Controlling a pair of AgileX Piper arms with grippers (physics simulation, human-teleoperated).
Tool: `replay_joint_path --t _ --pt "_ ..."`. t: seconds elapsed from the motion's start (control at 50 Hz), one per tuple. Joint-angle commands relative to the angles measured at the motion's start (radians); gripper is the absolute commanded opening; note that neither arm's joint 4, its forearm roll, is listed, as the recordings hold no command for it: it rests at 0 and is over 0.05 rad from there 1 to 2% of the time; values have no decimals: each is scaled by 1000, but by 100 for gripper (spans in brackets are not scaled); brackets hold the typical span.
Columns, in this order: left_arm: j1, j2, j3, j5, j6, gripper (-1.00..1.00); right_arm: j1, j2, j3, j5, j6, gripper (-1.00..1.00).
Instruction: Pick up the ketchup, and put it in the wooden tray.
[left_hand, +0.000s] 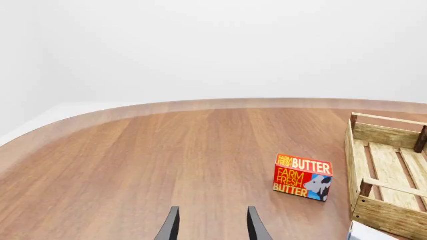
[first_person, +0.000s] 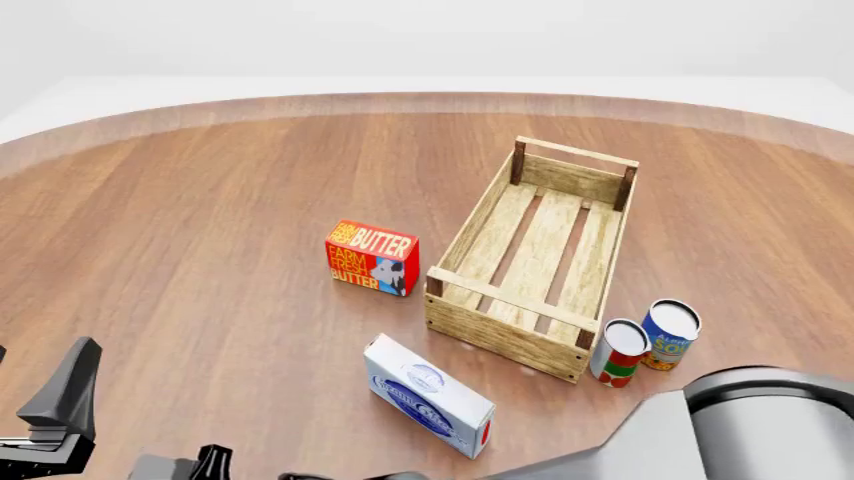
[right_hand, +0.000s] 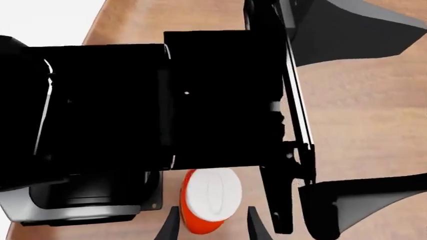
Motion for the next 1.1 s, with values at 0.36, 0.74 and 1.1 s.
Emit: replay_joint_path --t 0.36,0.74,1.1 --pt "0 0 0 0 0 100 4 20 -21 -9 -33 -100" --pt "0 0 0 0 0 100 -1 -32 13 -8 -60 -100" --pt "0 0 0 0 0 100 -67 -84 101 -57 -45 -100"
